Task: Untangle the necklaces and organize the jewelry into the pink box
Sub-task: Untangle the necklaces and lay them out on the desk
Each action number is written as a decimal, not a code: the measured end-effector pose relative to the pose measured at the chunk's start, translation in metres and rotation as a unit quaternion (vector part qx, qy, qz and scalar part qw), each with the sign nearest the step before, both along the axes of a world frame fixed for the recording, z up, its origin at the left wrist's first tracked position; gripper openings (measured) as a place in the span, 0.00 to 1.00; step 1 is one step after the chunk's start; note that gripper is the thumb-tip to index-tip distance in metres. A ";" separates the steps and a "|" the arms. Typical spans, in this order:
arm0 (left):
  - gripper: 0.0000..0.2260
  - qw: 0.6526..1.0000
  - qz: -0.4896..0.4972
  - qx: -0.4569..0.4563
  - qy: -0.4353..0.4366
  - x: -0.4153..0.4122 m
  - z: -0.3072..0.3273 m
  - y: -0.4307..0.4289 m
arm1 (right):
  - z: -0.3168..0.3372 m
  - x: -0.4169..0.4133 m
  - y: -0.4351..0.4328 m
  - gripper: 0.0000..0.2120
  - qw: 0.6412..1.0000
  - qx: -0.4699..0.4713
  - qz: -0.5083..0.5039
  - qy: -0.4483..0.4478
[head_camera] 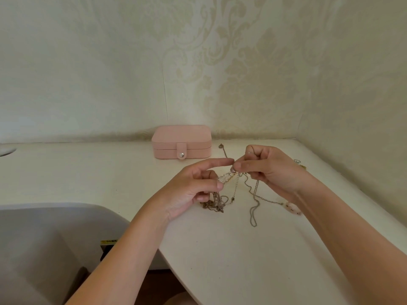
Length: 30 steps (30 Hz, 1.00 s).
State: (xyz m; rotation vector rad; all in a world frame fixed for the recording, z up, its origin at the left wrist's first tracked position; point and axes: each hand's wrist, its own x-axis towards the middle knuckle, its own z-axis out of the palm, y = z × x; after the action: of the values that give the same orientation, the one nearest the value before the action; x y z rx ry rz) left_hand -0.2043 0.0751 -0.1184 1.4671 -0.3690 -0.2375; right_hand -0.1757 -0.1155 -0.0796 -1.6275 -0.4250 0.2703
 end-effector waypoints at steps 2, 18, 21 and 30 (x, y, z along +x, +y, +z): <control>0.15 0.999 0.026 0.010 0.014 -0.001 0.000 -0.001 | 0.000 0.000 0.000 0.20 1.000 0.006 -0.001 -0.002; 0.04 0.991 0.123 0.014 -0.044 -0.005 0.004 -0.005 | -0.004 0.003 -0.001 0.20 0.995 0.061 0.064 0.052; 0.02 0.990 0.140 0.003 -0.028 -0.006 0.007 -0.005 | -0.003 0.005 -0.003 0.18 0.996 0.059 0.042 0.049; 0.04 0.988 0.151 -0.020 0.006 -0.014 0.014 -0.009 | 0.003 0.001 -0.004 0.12 0.990 0.129 0.021 0.045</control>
State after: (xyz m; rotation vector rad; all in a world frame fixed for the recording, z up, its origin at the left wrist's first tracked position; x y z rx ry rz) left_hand -0.2179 0.0659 -0.1039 1.4597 -0.1373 0.0031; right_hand -0.1745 -0.1199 -0.0762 -1.3489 -0.4073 0.3065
